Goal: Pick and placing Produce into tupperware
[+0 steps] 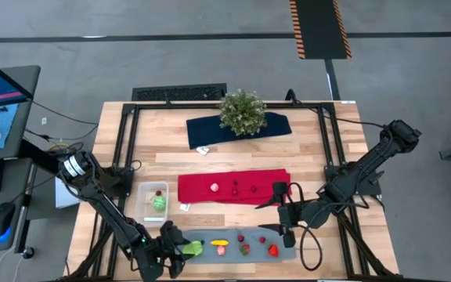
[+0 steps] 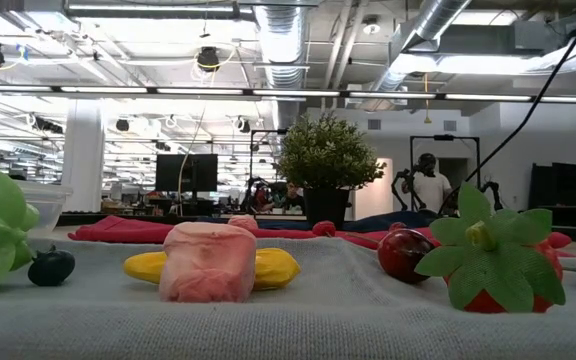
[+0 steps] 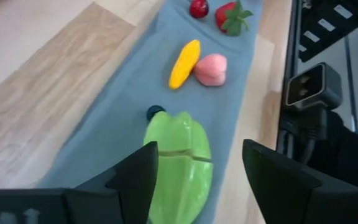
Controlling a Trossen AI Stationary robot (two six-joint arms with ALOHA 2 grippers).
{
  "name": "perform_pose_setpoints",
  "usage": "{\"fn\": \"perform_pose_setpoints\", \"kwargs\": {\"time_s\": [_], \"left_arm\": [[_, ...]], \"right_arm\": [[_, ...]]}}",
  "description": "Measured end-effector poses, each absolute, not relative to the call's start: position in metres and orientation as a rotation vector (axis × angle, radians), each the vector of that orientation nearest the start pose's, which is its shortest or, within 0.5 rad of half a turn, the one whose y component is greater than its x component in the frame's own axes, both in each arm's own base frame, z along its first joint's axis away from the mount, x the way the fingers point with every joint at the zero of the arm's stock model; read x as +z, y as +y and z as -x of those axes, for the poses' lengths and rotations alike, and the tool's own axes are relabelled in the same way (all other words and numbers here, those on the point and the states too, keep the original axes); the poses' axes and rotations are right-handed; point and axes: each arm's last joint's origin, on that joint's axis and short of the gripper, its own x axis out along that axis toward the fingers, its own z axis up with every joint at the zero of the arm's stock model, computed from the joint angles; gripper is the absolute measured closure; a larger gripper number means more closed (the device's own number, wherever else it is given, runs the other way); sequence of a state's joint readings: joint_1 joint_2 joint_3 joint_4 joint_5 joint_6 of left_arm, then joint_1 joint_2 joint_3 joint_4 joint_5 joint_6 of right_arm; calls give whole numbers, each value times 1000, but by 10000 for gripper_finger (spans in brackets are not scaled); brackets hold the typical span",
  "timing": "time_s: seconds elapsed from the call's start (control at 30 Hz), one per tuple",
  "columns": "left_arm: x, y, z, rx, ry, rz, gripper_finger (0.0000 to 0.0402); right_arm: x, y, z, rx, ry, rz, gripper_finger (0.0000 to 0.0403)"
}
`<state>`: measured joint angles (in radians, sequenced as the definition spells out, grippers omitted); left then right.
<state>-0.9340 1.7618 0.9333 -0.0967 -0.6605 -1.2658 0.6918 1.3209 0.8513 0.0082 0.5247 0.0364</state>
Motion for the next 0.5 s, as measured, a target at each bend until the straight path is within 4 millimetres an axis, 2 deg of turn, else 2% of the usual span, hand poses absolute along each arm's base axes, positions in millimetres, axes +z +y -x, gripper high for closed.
{"fn": "perform_pose_setpoints", "kwargs": {"time_s": [0.2,0.5], "left_arm": [[145,-255,-211,220,706,556,145],[145,-257,-211,197,720,565,143]], "right_arm": [[260,170,-228,158,383,228,128],[261,170,-228,158,382,227,128]]}}
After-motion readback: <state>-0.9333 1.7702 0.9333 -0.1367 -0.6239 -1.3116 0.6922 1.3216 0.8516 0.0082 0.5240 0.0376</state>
